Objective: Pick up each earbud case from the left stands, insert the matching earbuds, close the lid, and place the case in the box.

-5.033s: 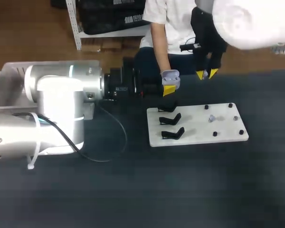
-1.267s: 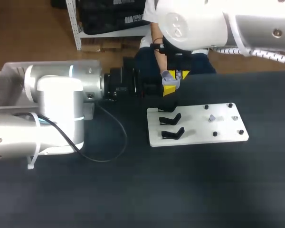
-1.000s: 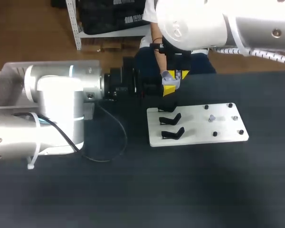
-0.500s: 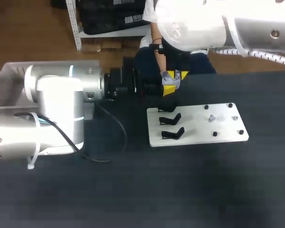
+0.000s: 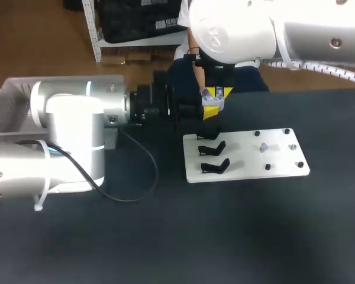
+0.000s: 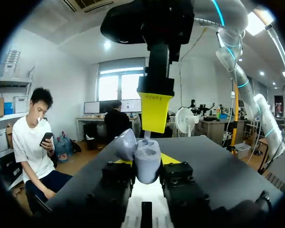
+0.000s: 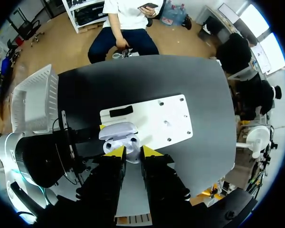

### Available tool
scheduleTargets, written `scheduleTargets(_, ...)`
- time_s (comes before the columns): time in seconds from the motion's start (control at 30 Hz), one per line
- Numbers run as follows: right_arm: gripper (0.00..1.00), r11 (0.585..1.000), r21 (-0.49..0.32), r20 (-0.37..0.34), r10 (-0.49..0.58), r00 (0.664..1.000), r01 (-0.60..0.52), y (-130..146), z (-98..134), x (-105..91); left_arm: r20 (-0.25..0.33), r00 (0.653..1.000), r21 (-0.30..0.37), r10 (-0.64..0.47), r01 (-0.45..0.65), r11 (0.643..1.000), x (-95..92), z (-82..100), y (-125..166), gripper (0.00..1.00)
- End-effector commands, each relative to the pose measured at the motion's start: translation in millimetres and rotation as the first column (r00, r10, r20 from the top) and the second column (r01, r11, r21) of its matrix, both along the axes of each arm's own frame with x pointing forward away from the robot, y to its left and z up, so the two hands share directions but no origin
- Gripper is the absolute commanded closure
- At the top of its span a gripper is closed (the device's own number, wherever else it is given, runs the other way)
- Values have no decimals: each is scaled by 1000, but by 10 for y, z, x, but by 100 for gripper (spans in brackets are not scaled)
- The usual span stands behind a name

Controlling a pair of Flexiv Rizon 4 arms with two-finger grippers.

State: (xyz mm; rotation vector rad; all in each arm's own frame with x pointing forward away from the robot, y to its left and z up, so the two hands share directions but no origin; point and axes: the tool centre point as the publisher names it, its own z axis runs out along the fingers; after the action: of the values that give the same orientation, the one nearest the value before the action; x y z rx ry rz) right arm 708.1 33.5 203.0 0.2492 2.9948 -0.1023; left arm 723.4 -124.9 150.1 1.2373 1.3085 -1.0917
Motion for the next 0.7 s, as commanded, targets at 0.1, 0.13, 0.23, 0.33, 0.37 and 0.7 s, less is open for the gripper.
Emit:
scheduleTargets(0.1,100,1000,-3,0,-1,1000,1,15,-1,15,6,1000,-8,5,-5,1000,-13,-17,3,100)
scheduleTargets(0.13,100,1000,-4,1,-1,1000,1,16,-2,16,6,1000,-8,5,-5,1000,-13,-17,3,100)
scheduleTargets(0.23,100,1000,-3,0,-1,1000,1,17,-8,16,6,1000,-8,5,-5,1000,-13,-17,3,100)
scheduleTargets(0.33,100,1000,-3,-3,-3,1000,3,11,-22,16,6,1000,-8,5,-5,1000,-13,-17,3,100)
scheduleTargets(0.37,100,1000,-3,-3,-4,1000,4,9,-27,16,6,1000,-8,5,-5,1000,-13,-17,3,100)
scheduleTargets(0.7,100,1000,6,-5,-22,1000,22,2,-49,31,6,1000,-8,5,-5,1000,-13,-17,3,100)
